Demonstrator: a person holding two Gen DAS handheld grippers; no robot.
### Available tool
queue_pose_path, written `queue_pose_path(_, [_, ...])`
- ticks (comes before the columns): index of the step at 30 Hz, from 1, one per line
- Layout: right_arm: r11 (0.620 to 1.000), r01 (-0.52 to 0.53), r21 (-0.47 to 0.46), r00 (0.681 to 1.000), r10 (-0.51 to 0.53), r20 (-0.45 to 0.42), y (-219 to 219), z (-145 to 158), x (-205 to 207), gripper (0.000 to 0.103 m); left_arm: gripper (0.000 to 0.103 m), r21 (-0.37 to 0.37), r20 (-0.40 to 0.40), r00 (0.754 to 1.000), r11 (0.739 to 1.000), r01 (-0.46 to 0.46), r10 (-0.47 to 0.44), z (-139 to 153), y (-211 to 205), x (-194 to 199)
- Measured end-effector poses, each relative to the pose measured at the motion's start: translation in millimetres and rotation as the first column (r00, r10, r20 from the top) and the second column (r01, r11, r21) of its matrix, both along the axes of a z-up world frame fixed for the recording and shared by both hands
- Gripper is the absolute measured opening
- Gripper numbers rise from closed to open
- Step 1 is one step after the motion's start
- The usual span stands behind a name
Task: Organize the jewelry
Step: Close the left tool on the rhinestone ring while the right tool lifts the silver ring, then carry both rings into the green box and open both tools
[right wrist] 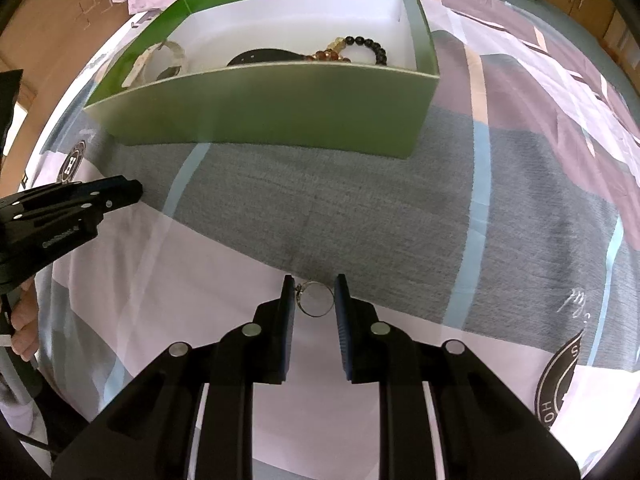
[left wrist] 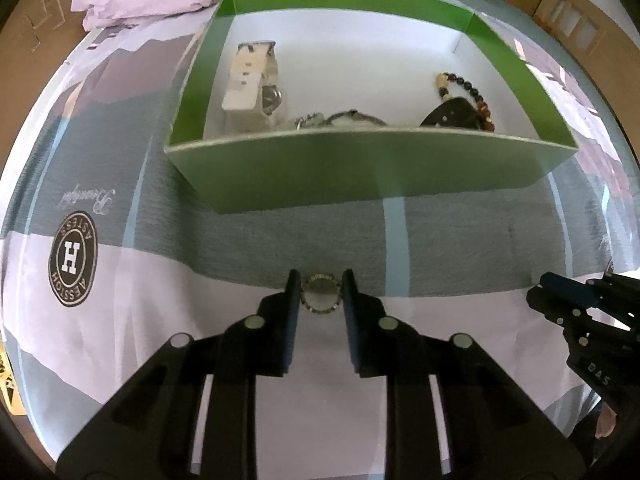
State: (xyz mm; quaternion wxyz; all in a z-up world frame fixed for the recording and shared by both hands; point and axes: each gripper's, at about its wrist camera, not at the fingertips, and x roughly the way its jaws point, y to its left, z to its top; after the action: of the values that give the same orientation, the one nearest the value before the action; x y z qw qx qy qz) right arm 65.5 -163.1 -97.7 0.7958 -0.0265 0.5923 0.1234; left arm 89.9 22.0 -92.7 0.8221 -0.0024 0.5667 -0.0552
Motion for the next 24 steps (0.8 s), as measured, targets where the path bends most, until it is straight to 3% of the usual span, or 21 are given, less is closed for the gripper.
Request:
queue_pose_path(8, [1.0, 0.003, 0.012, 1.0, -0.003, 0.015, -5.4, 6.7, -3.5, 0.02, 0.021, 0.003, 0.023, 1.0, 1.0, 0.005, -0.005, 10.3, 1.3, -7.0])
queue_pose_path(18, [0.99, 0.023, 0.137, 0.991, -0.04, 0.126, -31.7, 48.0, -6.5, 0.02, 0.021, -0.016, 0.096, 0.995, 1.0, 0.004, -0.002, 34.8, 4.5, -11.4])
queue_pose_path(24, [0.996, 0.002, 0.093, 0.981, -0.019, 0.191, -27.4, 57.2, -10.4, 0.02, 0.021, -0.018, 0.156, 0.988, 1.0, -0.003, 0.006, 51.9, 6.9, -13.7])
